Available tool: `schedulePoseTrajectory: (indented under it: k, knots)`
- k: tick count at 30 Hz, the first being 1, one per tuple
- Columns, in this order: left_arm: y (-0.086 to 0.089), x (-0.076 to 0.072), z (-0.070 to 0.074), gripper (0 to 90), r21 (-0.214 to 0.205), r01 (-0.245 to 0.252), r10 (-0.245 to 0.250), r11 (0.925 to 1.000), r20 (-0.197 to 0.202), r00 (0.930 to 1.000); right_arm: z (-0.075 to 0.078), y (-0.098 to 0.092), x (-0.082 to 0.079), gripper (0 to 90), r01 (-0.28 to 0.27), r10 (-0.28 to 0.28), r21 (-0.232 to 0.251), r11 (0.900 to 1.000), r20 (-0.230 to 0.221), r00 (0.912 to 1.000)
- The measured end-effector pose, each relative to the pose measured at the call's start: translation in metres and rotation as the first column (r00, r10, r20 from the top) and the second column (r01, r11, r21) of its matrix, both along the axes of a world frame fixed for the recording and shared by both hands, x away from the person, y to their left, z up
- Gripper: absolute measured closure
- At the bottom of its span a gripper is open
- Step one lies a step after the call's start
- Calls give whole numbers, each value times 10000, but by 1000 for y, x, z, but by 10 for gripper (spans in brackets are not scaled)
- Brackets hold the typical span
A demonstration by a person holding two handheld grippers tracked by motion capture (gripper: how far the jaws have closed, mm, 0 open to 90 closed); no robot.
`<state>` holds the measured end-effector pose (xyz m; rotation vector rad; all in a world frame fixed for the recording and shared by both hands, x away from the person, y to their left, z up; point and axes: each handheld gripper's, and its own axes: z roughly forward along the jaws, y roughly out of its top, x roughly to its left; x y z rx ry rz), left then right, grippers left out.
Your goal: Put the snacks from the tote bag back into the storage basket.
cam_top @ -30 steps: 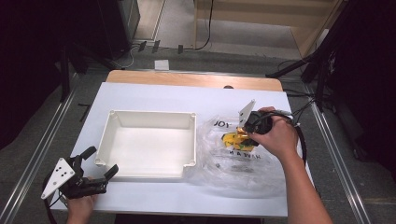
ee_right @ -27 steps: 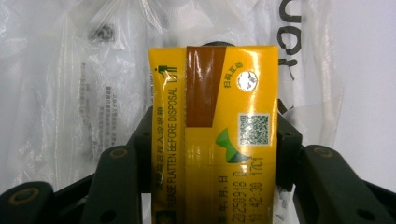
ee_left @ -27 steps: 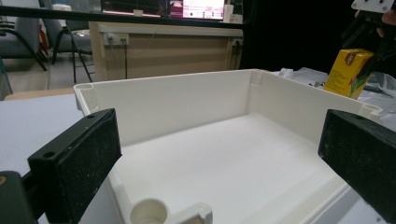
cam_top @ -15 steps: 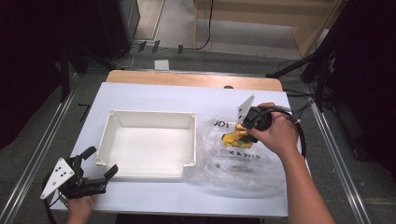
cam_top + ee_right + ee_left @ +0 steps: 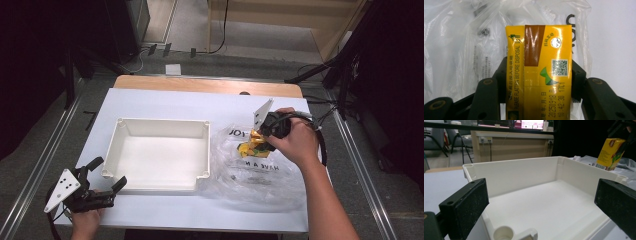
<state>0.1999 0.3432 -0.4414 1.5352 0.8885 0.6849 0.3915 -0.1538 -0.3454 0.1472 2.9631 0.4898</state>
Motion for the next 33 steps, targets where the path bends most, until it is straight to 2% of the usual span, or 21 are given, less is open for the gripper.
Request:
schedulePoseTrajectory:
  k: [4,5,14,33]
  knots:
    - [-1,0,0,0,65,12,-12,10000,-6,10000,2,2,0,519,36,-36,-25,10000,-67,10000]
    - [0,0,0,0,4,62,-62,10000,11,10000,2,3,1,519,-96,96,47,9999,-16,10000]
    - [2,0,0,0,-196,69,-68,9998,66,10000,5,9,2,520,-95,96,113,9999,-51,9999]
    - [1,0,0,0,-149,54,-54,9999,10,10000,20,24,1,519,-319,320,343,9989,-44,9995]
